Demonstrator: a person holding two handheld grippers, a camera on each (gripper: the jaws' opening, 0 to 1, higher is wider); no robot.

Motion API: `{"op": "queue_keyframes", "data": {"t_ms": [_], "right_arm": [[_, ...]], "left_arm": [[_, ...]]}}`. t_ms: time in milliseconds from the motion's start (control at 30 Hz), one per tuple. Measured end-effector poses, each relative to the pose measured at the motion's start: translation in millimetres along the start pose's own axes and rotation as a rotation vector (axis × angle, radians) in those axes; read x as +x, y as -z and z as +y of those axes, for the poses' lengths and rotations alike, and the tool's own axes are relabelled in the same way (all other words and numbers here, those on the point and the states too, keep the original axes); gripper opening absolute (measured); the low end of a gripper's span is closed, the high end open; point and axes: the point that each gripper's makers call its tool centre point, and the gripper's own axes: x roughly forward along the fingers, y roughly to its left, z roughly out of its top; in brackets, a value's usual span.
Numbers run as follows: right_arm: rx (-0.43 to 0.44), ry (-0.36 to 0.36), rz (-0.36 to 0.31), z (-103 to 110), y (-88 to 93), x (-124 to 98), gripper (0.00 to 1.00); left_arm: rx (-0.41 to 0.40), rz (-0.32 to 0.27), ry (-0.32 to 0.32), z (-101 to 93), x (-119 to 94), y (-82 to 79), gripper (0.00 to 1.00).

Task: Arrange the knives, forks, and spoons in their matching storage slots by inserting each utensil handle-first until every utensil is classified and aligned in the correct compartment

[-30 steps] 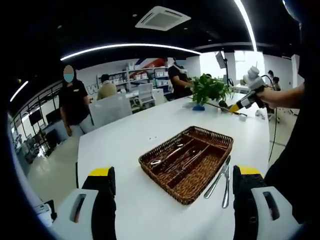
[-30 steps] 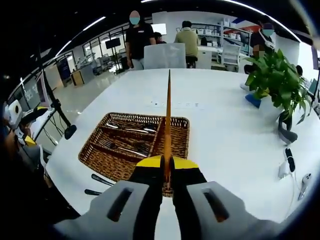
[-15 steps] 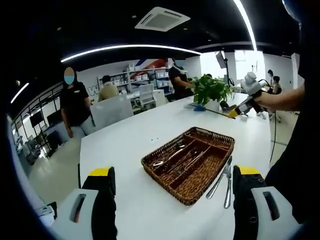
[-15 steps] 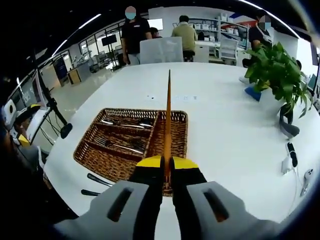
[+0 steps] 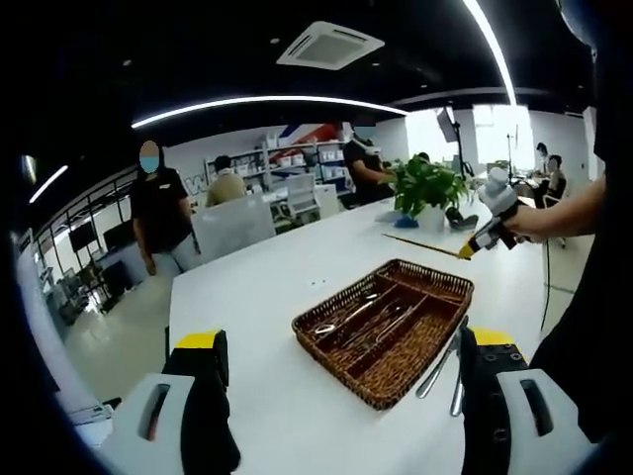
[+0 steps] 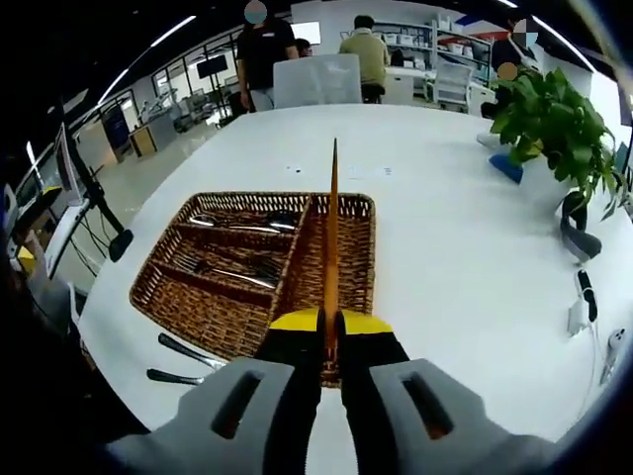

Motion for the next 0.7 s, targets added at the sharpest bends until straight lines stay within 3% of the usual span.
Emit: {"op": "queue_keyframes", "data": {"t_ms": [400, 700], "right_arm": [[-0.006, 0.010, 0.050, -4, 24.6, 27, 0.03], [-0.007, 0.014, 0.080, -4, 36.5, 31, 0.03]], "left_arm": [[-0.011, -0.018, -0.010, 0.9, -1, -4.4, 1.00], [-0.017, -0.019, -0.018, 4.5, -3, -4.2, 1.00]]}}
